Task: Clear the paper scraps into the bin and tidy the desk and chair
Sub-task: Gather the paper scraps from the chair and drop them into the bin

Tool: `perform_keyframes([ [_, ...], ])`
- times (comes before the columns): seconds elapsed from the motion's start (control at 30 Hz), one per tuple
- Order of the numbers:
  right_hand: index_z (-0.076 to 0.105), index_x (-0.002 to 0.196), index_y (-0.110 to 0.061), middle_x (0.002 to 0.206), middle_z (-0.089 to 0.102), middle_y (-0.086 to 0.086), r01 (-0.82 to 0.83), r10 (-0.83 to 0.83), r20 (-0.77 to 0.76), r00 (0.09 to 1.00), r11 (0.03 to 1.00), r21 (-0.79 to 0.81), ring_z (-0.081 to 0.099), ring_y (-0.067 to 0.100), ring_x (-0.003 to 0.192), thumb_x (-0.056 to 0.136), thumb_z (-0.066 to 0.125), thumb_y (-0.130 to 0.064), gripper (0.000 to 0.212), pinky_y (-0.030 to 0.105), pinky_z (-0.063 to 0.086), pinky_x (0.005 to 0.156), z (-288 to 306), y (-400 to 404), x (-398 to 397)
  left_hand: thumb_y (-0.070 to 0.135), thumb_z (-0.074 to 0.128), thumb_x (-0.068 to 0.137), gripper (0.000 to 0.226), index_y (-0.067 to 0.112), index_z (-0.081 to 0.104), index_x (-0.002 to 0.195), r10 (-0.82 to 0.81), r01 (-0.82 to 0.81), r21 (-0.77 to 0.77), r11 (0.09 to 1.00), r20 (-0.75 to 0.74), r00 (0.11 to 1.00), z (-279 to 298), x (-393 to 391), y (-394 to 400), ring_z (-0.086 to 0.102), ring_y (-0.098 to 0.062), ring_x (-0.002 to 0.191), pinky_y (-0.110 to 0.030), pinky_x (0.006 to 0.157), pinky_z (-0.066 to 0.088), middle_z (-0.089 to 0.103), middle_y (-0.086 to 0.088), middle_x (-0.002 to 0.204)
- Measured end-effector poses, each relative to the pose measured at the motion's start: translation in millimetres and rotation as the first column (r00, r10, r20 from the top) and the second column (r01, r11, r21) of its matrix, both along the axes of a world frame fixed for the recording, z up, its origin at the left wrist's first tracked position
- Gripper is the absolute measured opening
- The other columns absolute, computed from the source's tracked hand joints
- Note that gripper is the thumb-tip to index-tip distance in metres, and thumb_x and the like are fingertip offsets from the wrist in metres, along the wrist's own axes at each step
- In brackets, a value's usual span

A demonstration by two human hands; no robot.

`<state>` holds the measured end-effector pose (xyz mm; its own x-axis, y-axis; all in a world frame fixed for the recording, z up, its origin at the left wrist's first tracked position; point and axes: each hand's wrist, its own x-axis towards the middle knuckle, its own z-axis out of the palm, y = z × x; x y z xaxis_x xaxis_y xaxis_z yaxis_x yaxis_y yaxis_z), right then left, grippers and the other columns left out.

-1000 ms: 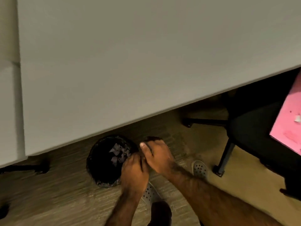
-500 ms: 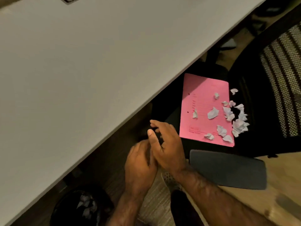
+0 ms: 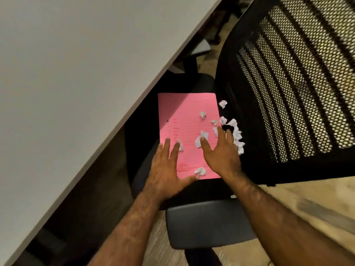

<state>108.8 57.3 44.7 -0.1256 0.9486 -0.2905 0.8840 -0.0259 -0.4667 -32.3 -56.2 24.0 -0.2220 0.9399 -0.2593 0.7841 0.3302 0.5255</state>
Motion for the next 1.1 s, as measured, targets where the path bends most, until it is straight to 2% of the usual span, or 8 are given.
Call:
perform_keyframes([
  [0.13,0.005,0.151,-0.033,0.162,-0.005,0.007,0.167,-0.131,0.203,0.97,0.971,-0.172,0.032,0.044,0.136,0.082,0.036,-0.075,0.086,0.056,0.04,0.099,-38.9,20.8,17.0,0.093,0.049,0.052,0.133,0.027,-0.013,0.15,-0.224,0.209,-0.164,0.964,-0.074,0.972,-42.6,7.8,32.0,-0.02,-0.033,0.145,-0.052,0.115,-0.007,-0.026,-0.006,0.158],
  [0.27,-0.004,0.151,-0.032,0.161,-0.014,0.006,0.211,-0.152,0.313,0.938,0.964,-0.162,0.029,0.047,0.134,0.083,0.035,-0.074,0.089,0.061,0.043,0.092,-67.6,32.9,24.2,0.09,0.052,0.053,0.134,0.028,-0.02,0.148,-0.335,0.308,-0.169,0.936,-0.169,0.927,-70.6,20.7,54.6,-0.026,-0.034,0.143,-0.055,0.115,-0.013,-0.029,-0.008,0.157],
  [0.47,-0.006,0.15,-0.034,0.161,-0.001,0.009,0.148,-0.146,0.342,0.928,0.989,0.019,0.035,0.046,0.127,0.082,0.03,-0.076,0.088,0.06,0.045,0.086,-90.8,50.4,17.2,0.088,0.037,0.066,0.116,0.026,-0.01,0.151,-0.254,0.267,0.02,0.964,-0.241,0.937,-92.7,35.6,86.1,-0.016,-0.034,0.146,-0.058,0.117,0.004,-0.016,-0.011,0.161],
  [0.67,-0.002,0.151,-0.032,0.147,0.033,0.018,0.12,-0.163,0.342,0.925,0.982,0.142,0.041,0.044,0.119,0.08,0.026,-0.079,0.089,0.057,0.047,0.082,-105.6,90.3,8.7,0.097,0.034,0.055,0.13,0.02,-0.007,0.152,-0.311,0.353,0.079,0.932,-0.326,0.893,-100.9,21.3,138.4,-0.014,-0.038,0.146,-0.062,0.116,0.001,-0.013,-0.016,0.161],
  [0.77,0.007,0.151,-0.033,0.139,0.038,0.017,0.101,-0.156,0.365,0.918,0.981,0.165,0.041,0.042,0.117,0.081,0.024,-0.078,0.085,0.053,0.049,0.077,-114.2,102.1,4.7,0.098,0.037,0.051,0.135,0.019,-0.003,0.152,-0.345,0.391,0.109,0.914,-0.3,0.889,-101.5,12.0,168.3,-0.013,-0.038,0.146,-0.061,0.116,0.0,-0.012,-0.017,0.16],
  [0.87,0.028,0.145,-0.031,0.133,0.04,0.016,0.051,-0.14,0.396,0.907,0.972,0.229,0.043,0.04,0.114,0.087,0.027,-0.068,0.068,0.049,0.05,0.069,-121.7,103.4,4.4,0.099,0.034,0.05,0.134,0.018,0.002,0.152,-0.431,0.475,0.077,0.877,-0.314,0.846,-103.4,8.2,188.1,-0.004,-0.038,0.147,-0.058,0.117,0.002,-0.004,-0.017,0.161],
  [1.0,0.048,0.124,-0.028,0.121,0.048,0.012,0.02,-0.15,0.372,0.916,0.943,0.331,0.048,0.035,0.103,0.09,0.044,-0.048,0.04,0.036,0.041,0.053,-128.2,100.8,5.8,0.091,0.026,0.07,0.111,0.01,0.029,0.146,-0.54,0.588,0.016,0.809,-0.375,0.753,-102.2,9.8,188.2,0.024,-0.035,0.142,-0.051,0.117,0.015,0.028,-0.017,0.155],
  [1.1,0.053,0.111,-0.025,0.114,0.051,0.01,0.005,-0.146,0.347,0.927,0.927,0.376,0.052,0.033,0.097,0.087,0.055,-0.038,0.027,0.03,0.033,0.049,-128.0,100.3,6.7,0.061,0.034,0.092,0.065,0.009,0.051,0.127,-0.519,0.613,0.158,0.774,-0.396,0.757,-101.5,15.8,171.3,0.048,-0.034,0.12,-0.046,0.102,0.037,0.052,-0.018,0.134],
])
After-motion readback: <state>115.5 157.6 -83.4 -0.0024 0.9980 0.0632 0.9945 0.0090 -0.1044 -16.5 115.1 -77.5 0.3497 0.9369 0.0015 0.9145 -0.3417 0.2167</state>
